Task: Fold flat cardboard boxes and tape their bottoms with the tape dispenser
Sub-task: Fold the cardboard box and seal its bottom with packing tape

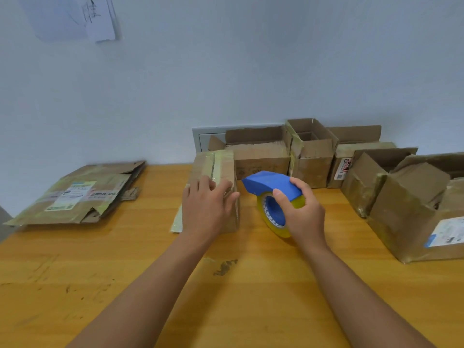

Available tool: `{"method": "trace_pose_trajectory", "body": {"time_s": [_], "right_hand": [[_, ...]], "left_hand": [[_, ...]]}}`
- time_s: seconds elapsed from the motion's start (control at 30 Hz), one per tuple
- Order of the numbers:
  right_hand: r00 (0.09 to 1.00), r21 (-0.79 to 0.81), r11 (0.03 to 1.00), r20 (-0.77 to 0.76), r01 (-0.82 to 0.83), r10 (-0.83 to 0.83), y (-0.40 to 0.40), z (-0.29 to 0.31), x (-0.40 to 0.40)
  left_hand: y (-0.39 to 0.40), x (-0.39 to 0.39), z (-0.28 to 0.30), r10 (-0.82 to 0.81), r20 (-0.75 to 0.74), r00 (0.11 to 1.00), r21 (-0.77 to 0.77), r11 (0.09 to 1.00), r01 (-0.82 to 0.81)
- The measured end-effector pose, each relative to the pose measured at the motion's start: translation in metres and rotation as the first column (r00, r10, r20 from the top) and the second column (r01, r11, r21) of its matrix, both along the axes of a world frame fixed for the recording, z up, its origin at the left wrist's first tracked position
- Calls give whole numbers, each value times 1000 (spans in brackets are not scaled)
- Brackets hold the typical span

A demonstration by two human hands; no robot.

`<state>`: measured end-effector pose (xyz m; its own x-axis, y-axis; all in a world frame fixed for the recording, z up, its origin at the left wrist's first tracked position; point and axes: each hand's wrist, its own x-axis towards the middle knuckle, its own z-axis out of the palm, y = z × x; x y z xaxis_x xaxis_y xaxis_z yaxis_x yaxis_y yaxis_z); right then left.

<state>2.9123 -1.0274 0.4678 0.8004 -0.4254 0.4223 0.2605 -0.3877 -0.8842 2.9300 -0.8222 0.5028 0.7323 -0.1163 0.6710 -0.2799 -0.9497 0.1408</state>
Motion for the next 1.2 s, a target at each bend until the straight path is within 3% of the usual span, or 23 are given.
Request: {"method": "trace_pose_trajectory", "body": {"time_s": [0.43, 0.87, 0.97, 1.1, 1.2], "right_hand": [[1000, -25, 1000, 13, -9, 9, 1, -10, -12], [999, -37, 999, 25, -30, 31, -2, -13, -13], [999, -31, 999, 30, -35, 36, -3, -13, -13], [998, -27, 999, 43, -40, 41, -3, -14, -13], [998, -30, 999, 45, -45, 47, -3, -14, -13]], "left_hand": [[9, -4, -2, -109, 65, 992, -52, 992, 113], [8, -5, 0, -91, 72, 993, -41, 995, 94], [10, -8, 7, -96, 3, 995, -25, 995, 96], [23, 7, 29, -145, -275, 950, -20, 989, 145], [35, 24, 36, -216, -374, 902, -67, 976, 206]]}}
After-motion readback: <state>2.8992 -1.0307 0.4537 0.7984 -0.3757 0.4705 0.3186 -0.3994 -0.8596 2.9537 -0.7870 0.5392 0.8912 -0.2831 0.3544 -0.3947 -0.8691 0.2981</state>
